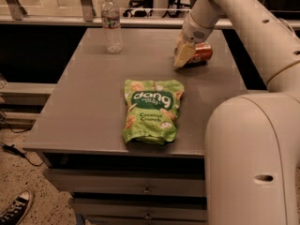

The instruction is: Place coke can upright

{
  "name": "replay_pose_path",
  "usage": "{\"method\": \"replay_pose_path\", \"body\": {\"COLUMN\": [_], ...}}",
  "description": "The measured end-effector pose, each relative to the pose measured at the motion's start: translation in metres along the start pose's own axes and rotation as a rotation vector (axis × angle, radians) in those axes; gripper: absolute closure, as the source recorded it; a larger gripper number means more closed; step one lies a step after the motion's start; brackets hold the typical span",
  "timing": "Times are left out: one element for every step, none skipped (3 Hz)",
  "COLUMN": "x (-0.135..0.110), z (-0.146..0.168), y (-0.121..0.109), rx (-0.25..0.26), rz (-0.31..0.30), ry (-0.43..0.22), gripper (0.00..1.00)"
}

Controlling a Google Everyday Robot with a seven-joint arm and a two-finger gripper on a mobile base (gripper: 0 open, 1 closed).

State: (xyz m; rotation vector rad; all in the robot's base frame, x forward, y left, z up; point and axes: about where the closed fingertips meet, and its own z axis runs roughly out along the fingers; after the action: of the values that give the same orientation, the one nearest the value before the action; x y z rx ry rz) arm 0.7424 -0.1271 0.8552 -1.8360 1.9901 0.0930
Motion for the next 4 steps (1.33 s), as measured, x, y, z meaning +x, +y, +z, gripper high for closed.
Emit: {"method": "replay_pose_path", "body": {"x": [-0.006,-0.020,-0.036,-0.059], "z": [-0.048,-0.092,-0.143,-0.186], "y": [0.002,0.008,0.020,0.042], "rx": [0.049,0.097,0.143,0.151], "rz": [-0.005,-0.006,0.041,0.167], "ry": [-0.015,-0.070,-0.194,-0.431], "gripper": [0.99,1.00,1.00,1.00]}}
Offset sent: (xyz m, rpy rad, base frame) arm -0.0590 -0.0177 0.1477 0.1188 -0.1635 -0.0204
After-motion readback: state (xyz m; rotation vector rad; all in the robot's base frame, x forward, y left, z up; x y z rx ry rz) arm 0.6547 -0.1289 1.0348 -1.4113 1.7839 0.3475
